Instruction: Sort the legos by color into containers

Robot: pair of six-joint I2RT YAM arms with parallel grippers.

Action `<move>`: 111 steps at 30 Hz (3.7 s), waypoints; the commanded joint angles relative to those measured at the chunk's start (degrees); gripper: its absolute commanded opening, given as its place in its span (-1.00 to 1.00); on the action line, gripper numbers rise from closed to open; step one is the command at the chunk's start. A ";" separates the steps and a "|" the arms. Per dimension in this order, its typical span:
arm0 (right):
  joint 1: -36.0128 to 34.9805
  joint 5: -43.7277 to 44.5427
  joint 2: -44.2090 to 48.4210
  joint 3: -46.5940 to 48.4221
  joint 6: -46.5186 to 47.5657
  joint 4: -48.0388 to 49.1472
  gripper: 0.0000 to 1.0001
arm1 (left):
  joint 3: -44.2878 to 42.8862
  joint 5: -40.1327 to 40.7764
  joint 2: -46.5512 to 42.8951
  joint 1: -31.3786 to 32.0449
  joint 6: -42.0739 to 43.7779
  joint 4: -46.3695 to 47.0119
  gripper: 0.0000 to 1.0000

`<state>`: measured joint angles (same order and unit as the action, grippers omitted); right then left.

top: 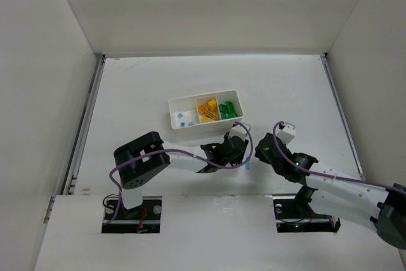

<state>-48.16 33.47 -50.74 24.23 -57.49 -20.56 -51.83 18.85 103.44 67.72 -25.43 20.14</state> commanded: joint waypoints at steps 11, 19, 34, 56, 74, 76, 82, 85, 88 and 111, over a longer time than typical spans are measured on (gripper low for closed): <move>-1.28 1.24 0.03 -1.90 -0.95 3.68 -0.24 | -4.33 -0.04 3.96 -1.94 -0.06 0.95 -0.54; -5.22 -2.10 -5.85 0.29 1.68 5.26 -0.09 | 0.50 1.54 -2.97 -4.05 -0.23 2.88 -0.75; -5.93 -2.98 -16.23 3.46 3.09 9.31 -0.01 | 9.90 1.19 -26.43 -11.77 -0.85 2.19 -0.74; -7.07 2.03 -17.21 6.27 5.11 8.43 -0.57 | 11.93 5.23 -22.94 -31.29 -0.59 1.83 -0.49; -7.69 -9.20 -34.31 35.16 23.30 25.47 -0.57 | 24.31 6.90 -49.18 -27.17 -4.54 -4.31 -0.29; -6.91 -11.67 -39.58 40.08 23.66 26.53 -0.57 | 27.39 7.77 -55.59 -26.55 -5.06 -6.07 -0.29; -5.58 -16.24 -52.08 52.31 22.25 26.27 -0.47 | 33.37 8.22 -69.94 -24.53 -7.35 -10.64 -0.29; -5.14 -16.25 -53.23 54.26 21.64 25.92 -0.13 | 33.99 8.04 -69.52 -22.08 -8.40 -11.00 -0.28; -4.79 -15.11 -50.17 51.90 21.81 26.27 0.07 | 33.55 7.78 -65.31 -18.39 -8.85 -8.73 -0.27; 1.10 0.45 1.60 -1.02 1.87 8.79 -0.33 | 7.99 -0.13 -10.03 3.42 1.26 9.92 -0.16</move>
<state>-46.89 31.27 -51.68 24.38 -50.70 -7.18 -40.10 21.12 91.09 71.05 -26.76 27.46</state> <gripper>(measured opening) 0.319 0.419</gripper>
